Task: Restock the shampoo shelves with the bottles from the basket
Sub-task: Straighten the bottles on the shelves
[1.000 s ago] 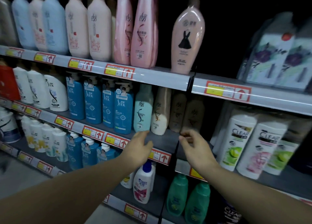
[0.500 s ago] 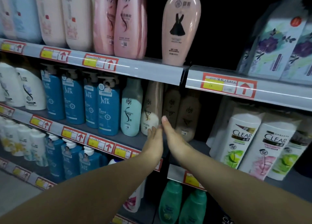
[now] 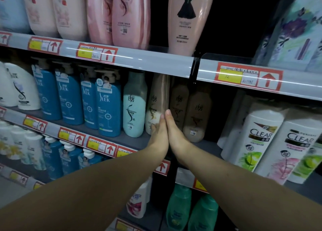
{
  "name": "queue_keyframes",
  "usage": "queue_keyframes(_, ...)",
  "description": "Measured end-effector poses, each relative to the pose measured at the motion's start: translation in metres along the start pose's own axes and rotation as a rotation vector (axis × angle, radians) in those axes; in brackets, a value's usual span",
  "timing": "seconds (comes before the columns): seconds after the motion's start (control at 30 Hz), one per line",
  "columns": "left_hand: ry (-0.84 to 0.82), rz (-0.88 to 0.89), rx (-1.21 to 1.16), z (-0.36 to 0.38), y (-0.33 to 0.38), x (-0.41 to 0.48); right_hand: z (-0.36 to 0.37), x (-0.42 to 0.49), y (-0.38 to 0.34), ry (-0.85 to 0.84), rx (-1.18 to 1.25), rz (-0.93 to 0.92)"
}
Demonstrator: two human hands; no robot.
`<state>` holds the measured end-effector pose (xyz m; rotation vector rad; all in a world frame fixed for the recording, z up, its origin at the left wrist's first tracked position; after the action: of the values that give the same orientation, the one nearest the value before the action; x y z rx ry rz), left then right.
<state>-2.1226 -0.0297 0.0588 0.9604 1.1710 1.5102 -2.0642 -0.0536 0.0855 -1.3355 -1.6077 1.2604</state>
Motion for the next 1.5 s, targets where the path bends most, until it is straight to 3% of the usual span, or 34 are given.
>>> queue_keyframes(0.13,0.015,-0.142,-0.014,-0.006,-0.002,-0.014,-0.007,-0.01,0.0,0.049,-0.015,0.006)
queue_keyframes(0.37,-0.061,-0.021,0.194,0.025,0.017,-0.073,-0.067,-0.098,0.01,0.133,-0.179,-0.042)
queue_keyframes(0.53,-0.201,0.058,0.42,0.084,0.025,-0.119,-0.147,-0.172,0.0,0.445,-0.254,-0.197)
queue_keyframes(0.7,-0.26,0.081,0.45,0.12,0.018,-0.145,-0.225,-0.212,0.023,0.678,-0.319,-0.154)
queue_keyframes(0.97,-0.263,0.042,0.371,0.156,0.004,-0.133,-0.273,-0.201,0.076,0.586,-0.381,0.058)
queue_keyframes(1.17,-0.277,0.093,0.3,0.169,-0.007,-0.118,-0.269,-0.167,0.086,0.503,-0.296,-0.026)
queue_keyframes(1.5,-0.328,0.069,0.214,0.17,-0.023,-0.098,-0.266,-0.143,0.092,0.52,-0.233,-0.09)
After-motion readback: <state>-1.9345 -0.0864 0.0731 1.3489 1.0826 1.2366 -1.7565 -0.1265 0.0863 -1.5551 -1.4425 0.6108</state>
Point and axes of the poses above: each hand's wrist, its own x-axis towards the middle knuckle, its own z-axis out of the palm, y = z × x, the point moved 9 cm from there along x, towards the middle knuckle, and after that the axes turned 12 degrees about -x, right-handed, at the moved point
